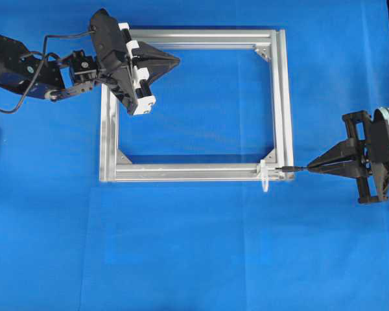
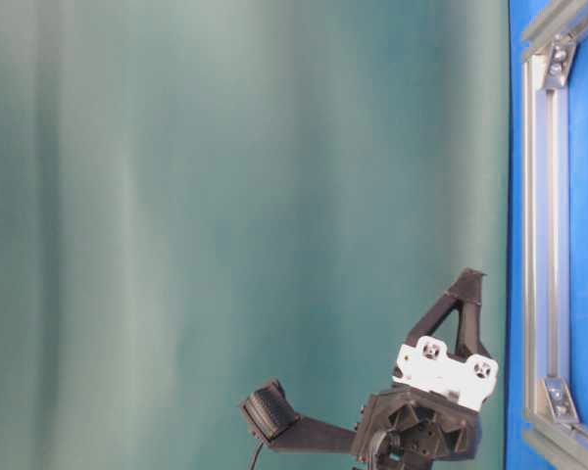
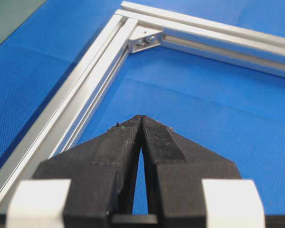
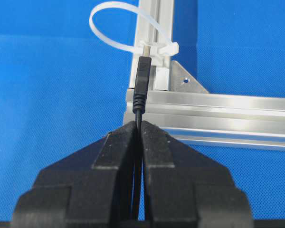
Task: Insert the wire through the string loop located on the right side.
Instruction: 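Carry the cable right and align the plug with the white zip-tie loop, then push the plug leftward through the white zip-tie loop with the right gripper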
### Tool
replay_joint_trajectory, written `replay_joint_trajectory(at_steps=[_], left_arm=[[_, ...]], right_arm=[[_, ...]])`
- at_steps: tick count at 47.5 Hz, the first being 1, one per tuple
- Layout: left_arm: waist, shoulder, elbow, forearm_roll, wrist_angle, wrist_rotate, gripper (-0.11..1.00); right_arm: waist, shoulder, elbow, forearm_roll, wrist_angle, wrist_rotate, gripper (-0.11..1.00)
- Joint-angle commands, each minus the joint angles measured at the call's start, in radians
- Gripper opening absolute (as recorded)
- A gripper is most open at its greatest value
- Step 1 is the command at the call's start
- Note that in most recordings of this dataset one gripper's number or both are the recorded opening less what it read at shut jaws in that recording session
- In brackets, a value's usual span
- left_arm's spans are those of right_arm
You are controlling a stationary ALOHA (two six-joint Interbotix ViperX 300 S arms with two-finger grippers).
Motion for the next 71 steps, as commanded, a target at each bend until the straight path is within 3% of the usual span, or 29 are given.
replay_joint_trajectory(at_steps=[1,39,54,71], left_arm=[[0.002,-0.034,-0.009,0.003,-0.009,0.002,0.00],[0.002,-0.032,-0.009,0.003,-0.009,0.002,0.00],[0.000,-0.034,-0.014,0.003,-0.009,0.000,0.00],[0.000,-0.034,-0.011,0.003,-0.012,0.002,0.00]], right_arm=[[-0.002,0.002,-0.011,0.000,-0.011,-0.002,-0.04],[-0.002,0.002,-0.012,0.000,-0.011,-0.002,-0.04],[0.003,0.069,-0.052,-0.002,-0.012,0.000,-0.04],[0.003,0.238,-0.123,-0.002,-0.183,0.000,-0.04]])
